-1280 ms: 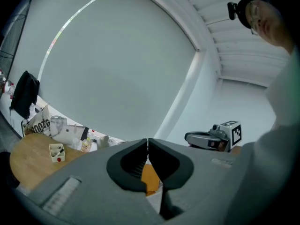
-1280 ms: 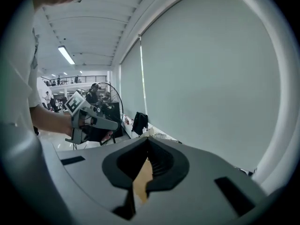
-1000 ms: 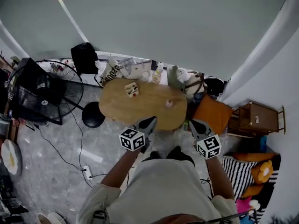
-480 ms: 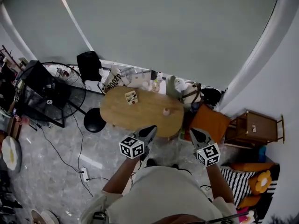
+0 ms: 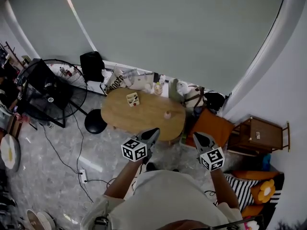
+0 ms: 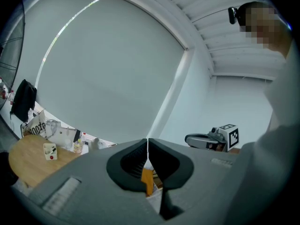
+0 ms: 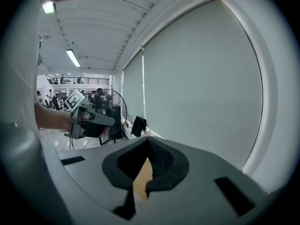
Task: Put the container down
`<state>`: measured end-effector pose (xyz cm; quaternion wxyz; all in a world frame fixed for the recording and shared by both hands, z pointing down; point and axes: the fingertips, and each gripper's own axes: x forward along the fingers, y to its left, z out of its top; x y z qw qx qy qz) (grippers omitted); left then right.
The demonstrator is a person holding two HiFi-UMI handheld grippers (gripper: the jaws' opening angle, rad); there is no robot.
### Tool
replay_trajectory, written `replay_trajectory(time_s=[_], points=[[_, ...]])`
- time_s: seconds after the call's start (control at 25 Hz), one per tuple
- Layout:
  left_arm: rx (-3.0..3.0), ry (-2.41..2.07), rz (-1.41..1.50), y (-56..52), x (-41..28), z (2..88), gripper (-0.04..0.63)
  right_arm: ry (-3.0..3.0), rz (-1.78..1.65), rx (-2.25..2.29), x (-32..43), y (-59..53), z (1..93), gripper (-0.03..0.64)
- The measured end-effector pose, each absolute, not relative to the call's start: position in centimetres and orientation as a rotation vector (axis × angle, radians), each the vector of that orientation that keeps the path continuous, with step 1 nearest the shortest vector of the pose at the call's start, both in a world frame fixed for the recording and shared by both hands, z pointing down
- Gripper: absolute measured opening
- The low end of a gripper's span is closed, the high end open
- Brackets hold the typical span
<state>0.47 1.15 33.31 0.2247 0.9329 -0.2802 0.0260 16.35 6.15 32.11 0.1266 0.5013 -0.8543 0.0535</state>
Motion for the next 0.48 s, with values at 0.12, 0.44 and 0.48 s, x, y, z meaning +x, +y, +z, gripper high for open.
replay_trajectory(time_s=[0.12,0.44,0.48], points=[[2.567,-0.782,0.061,1.3,0.7,33.4,0.024,-2.490,0.148,1.455,16.6,6.2,32.2,0.003],[2.574,-0.781,0.067,2.2,0.9,33.2,0.023,-2.494,0.133,1.448,16.7,6.8,31.9,0.003],[2.577,-0.780,0.067,2.3,0.8,33.1,0.023,-2.493,0.130,1.449,16.6,6.9,31.7,0.003]])
